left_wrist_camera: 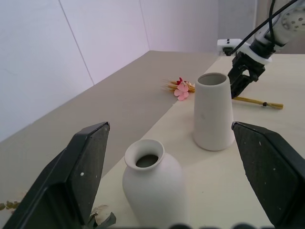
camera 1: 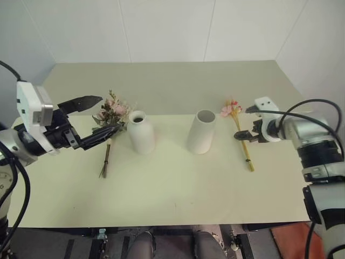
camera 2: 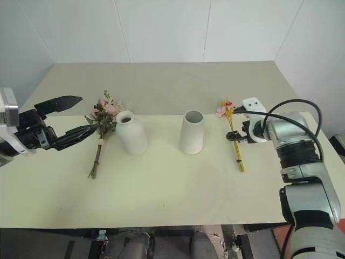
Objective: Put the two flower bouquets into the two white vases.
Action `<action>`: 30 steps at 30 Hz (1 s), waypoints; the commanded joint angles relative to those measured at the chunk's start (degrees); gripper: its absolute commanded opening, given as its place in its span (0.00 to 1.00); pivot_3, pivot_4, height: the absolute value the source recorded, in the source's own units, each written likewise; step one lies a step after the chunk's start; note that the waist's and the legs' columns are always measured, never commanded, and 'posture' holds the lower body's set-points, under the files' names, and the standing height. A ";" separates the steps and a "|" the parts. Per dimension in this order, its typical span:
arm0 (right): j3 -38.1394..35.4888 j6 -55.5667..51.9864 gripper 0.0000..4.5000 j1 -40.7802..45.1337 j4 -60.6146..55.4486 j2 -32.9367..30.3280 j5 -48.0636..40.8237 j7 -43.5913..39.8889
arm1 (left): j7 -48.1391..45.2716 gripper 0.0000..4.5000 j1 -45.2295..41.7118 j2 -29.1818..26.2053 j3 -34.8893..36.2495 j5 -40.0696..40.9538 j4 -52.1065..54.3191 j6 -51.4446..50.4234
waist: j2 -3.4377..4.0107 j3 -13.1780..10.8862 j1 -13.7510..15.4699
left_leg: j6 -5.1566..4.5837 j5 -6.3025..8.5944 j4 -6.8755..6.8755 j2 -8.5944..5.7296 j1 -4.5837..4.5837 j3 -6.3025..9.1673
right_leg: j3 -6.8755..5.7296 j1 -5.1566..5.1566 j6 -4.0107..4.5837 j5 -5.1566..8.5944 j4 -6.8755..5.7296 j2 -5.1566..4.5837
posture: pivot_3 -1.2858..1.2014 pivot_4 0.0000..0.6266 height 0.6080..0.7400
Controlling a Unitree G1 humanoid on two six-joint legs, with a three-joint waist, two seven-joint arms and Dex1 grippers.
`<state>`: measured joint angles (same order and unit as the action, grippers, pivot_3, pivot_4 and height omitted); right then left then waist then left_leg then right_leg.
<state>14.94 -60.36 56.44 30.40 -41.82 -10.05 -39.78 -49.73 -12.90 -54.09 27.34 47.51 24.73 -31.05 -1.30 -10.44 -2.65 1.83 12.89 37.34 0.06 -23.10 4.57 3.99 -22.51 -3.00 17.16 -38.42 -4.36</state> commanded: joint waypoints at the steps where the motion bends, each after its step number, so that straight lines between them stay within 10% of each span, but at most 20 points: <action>1: 2.14 5.04 0.79 2.97 3.99 0.32 3.81 -2.62 | -0.36 1.00 -0.56 -0.04 0.72 -0.02 1.00 0.94 | 0.01 0.00 -0.01 | 0.00 0.00 0.00 0.00 -0.01 0.00 | 0.00 -0.03 0.00 0.00 -0.04 0.00 | 0.52 0.24 1.00; 12: -0.99 10.88 0.01 4.03 9.79 2.71 7.76 -1.96 | -0.52 1.00 2.87 0.04 3.48 0.49 3.20 0.58 | 0.01 0.00 -0.12 | 0.01 -0.01 0.01 0.00 0.01 0.00 | 0.00 -0.06 0.00 0.00 -0.11 0.01 | 0.52 0.24 1.00; 20: -27.28 18.30 0.01 1.75 -1.69 8.56 -3.61 13.11 | -0.92 1.00 2.47 -0.15 3.16 0.86 2.27 0.29 | 0.01 -0.01 -0.03 | 0.02 -0.02 0.01 0.00 -0.05 0.01 | 0.01 -0.10 0.01 0.00 -0.15 0.01 | 0.52 0.24 1.00; 30: -37.45 20.95 0.01 2.71 -27.18 20.95 -24.07 11.92 | -2.92 1.00 -3.74 -0.05 0.44 1.71 -4.38 -1.00 | 0.04 -0.02 -0.94 | 0.00 -0.05 0.01 0.01 -0.03 0.02 | 0.01 -0.17 0.00 0.00 -0.34 0.02 | 0.52 0.24 1.00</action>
<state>-21.51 -39.47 57.78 8.06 -21.11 -30.58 -27.51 -52.33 -15.49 -53.86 27.33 48.14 20.30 -31.77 -1.26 -10.46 -3.59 1.83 12.85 37.34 0.07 -23.13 4.60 4.00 -22.69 -3.00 17.16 -38.77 -4.34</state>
